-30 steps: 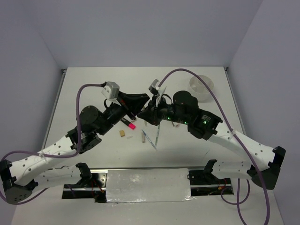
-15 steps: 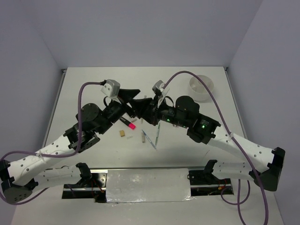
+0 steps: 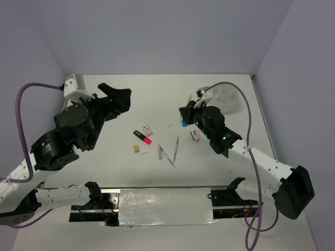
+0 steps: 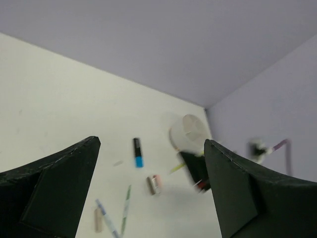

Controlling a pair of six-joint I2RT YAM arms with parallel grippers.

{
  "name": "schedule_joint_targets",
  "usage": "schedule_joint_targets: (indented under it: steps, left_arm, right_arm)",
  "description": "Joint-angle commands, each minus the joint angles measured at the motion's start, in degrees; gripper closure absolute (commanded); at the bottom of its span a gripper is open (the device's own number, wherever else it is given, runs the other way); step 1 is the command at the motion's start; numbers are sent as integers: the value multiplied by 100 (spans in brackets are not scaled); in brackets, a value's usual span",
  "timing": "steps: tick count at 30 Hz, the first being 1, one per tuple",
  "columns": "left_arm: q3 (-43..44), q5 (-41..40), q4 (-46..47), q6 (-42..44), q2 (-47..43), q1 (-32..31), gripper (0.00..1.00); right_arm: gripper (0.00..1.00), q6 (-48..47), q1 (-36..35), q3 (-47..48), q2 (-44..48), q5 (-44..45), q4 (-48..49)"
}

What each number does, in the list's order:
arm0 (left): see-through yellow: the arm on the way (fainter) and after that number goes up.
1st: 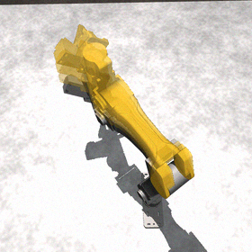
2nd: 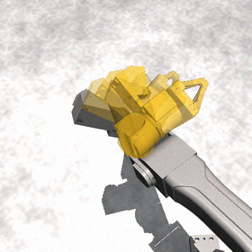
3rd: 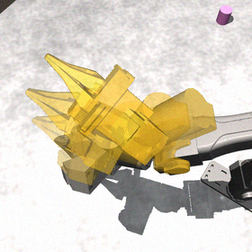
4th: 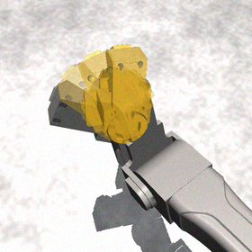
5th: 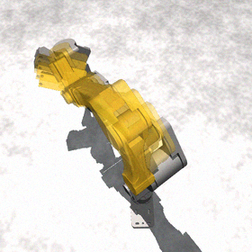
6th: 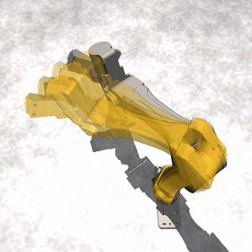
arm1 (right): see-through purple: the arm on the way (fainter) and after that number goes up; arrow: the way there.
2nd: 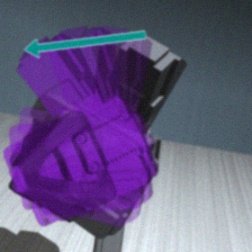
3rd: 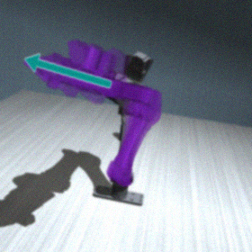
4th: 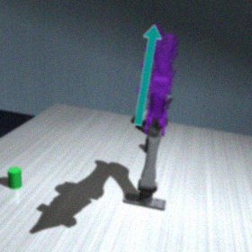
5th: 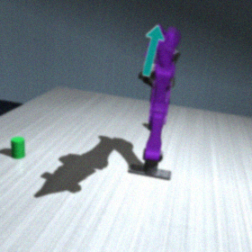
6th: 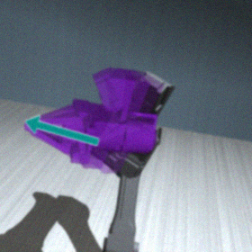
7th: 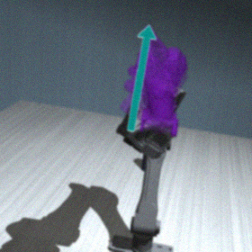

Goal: Sort the stationery into containers
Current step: Place the pen in the storage box.

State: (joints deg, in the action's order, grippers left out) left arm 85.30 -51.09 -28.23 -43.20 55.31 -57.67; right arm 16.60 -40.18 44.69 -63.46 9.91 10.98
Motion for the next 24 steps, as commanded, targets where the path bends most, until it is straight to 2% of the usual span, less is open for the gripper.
schedule_joint_targets:
  steps: [1, 3, 4, 5, 6, 8, 10, 16, 24]
  left_arm:
    - [-573, -149, -1133, -14, -327, 10, 1]
    - [-1039, 448, -1018, 284, -722, 10, 1]
    - [-1433, 973, -1018, 495, -819, 10, 1]
    - [-1585, 1152, -1157, 575, -977, 10, 1]
    - [-1813, 1250, -1298, 602, -1039, 10, 1]
    - [-1964, 1137, -1928, 489, -1232, 10, 1]
    - [-2183, 1014, -2160, 479, -1582, 10, 1]
    - [-3290, 1461, -1257, 1077, -2699, 10, 1]
    - [-3335, 1813, -1176, 1279, -2605, 10, 1]
  right_arm:
    - [100, 63, 1089, 136, -34, 933, 545]
    - [100, -138, 1555, 268, -366, 881, 633]
    - [100, -174, 1966, 608, -551, 872, 537]
    - [100, -157, 2197, 829, -762, 837, 241]
    - [100, -148, 2617, 1197, -1164, 680, 133]
    - [100, -131, 2936, 1428, -1501, 347, 44]
    - [100, -262, 3252, 1612, -1844, 240, 184]
    - [100, -755, 3534, 2500, -2776, 441, 27]
    - [100, -887, 3807, 2984, -3409, 547, -131]
